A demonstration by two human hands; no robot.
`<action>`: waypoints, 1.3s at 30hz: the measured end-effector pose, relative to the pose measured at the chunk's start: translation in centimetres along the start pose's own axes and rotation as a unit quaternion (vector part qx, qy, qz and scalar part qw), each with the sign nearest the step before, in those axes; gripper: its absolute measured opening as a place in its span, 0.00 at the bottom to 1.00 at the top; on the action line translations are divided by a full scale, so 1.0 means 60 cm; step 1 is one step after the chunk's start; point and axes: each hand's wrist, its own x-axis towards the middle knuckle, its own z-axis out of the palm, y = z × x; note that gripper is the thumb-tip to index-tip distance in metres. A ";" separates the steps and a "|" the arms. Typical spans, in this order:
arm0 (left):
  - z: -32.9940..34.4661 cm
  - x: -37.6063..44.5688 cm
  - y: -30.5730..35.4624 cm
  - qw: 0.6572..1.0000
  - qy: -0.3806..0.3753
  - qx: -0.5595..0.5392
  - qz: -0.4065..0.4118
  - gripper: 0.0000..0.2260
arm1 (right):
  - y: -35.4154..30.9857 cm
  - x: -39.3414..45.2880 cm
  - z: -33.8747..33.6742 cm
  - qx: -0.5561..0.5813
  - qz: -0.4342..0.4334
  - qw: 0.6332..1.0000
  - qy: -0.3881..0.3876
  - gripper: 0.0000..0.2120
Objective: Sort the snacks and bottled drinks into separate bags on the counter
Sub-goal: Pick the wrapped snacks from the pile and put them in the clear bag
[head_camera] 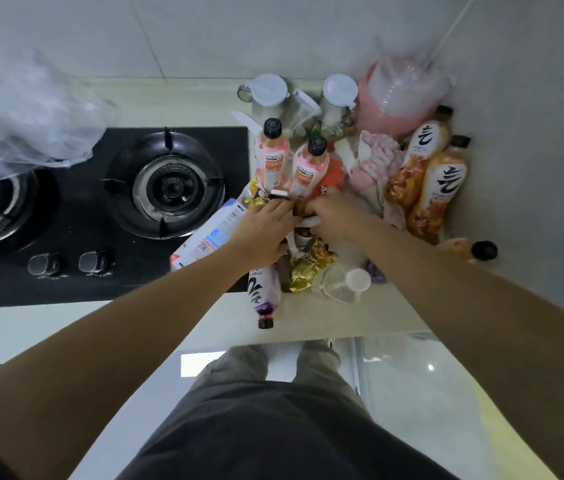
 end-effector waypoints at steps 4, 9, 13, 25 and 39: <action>-0.001 0.010 0.013 0.999 0.008 0.027 -0.028 0.27 | 0.001 0.002 0.003 -0.023 -0.032 0.999 0.011 0.10; -0.011 0.011 0.026 0.998 0.024 0.042 -0.048 0.14 | 0.000 -0.011 0.008 0.005 -0.010 0.999 0.039 0.13; -0.013 -0.003 0.017 0.997 0.050 0.041 -0.034 0.16 | 0.006 -0.037 -0.002 0.032 0.010 0.998 0.061 0.07; -0.062 -0.142 -0.079 0.969 0.175 -0.095 -0.148 0.07 | 0.005 -0.092 -0.077 0.149 0.084 0.978 0.119 0.13; -0.053 -0.497 -0.098 0.731 0.249 -0.402 -0.493 0.05 | -0.320 -0.044 -0.109 0.313 -0.071 0.947 0.010 0.08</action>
